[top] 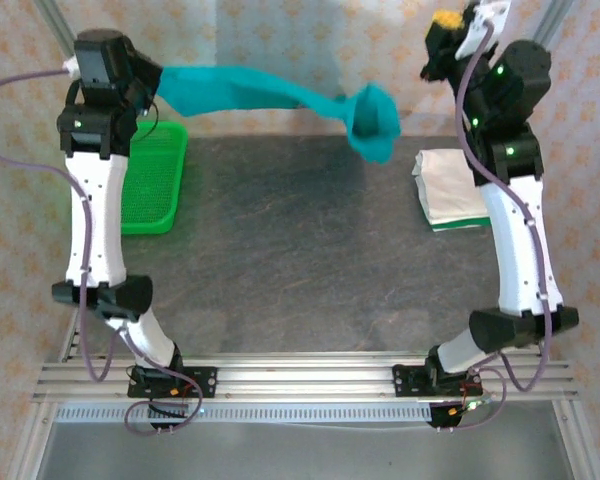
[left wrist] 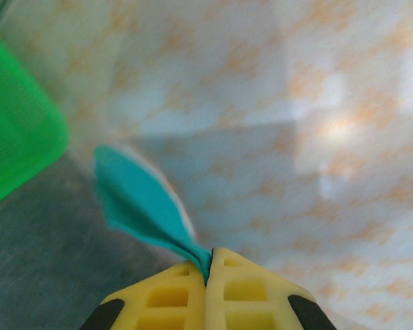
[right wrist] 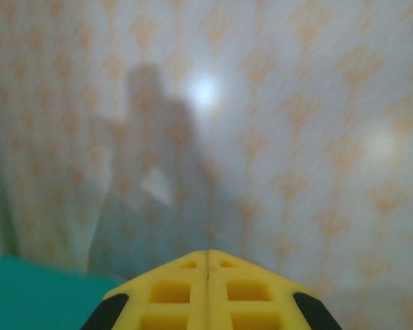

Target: Fold and stack the t-shirts

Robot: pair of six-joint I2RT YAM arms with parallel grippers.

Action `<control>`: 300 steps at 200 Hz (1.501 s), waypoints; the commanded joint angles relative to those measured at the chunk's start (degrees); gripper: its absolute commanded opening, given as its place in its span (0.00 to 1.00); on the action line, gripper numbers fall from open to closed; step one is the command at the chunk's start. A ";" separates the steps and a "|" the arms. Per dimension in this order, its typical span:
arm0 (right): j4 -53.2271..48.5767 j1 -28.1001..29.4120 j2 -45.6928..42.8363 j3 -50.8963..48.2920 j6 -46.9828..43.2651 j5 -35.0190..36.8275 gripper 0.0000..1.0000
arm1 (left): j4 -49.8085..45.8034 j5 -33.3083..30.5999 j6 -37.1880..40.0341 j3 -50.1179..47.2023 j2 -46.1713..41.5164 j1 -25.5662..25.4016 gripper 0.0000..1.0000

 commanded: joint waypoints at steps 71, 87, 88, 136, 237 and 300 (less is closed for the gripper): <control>10.62 2.88 -15.77 -52.05 23.19 -7.74 0.67 | 7.11 3.23 -1.73 -55.51 -19.27 -0.62 0.00; 10.87 4.54 -13.21 -54.38 25.68 -3.47 0.69 | 7.91 1.72 -1.99 -56.76 -19.10 -0.61 0.00; 10.85 4.67 -13.04 -54.38 25.85 -3.10 0.69 | 7.93 1.60 -2.00 -56.76 -19.03 -0.62 0.00; 10.58 11.49 0.81 -54.05 35.33 7.44 0.61 | 7.34 0.34 -1.41 -54.57 -16.42 -0.62 0.00; -0.38 28.28 20.83 -42.58 38.03 24.87 0.47 | 7.34 -0.80 -1.36 -56.14 -16.84 -0.54 0.00; -7.60 31.58 27.16 -37.72 38.34 29.62 0.56 | 6.67 -1.14 -0.94 -56.39 -17.18 -0.54 0.00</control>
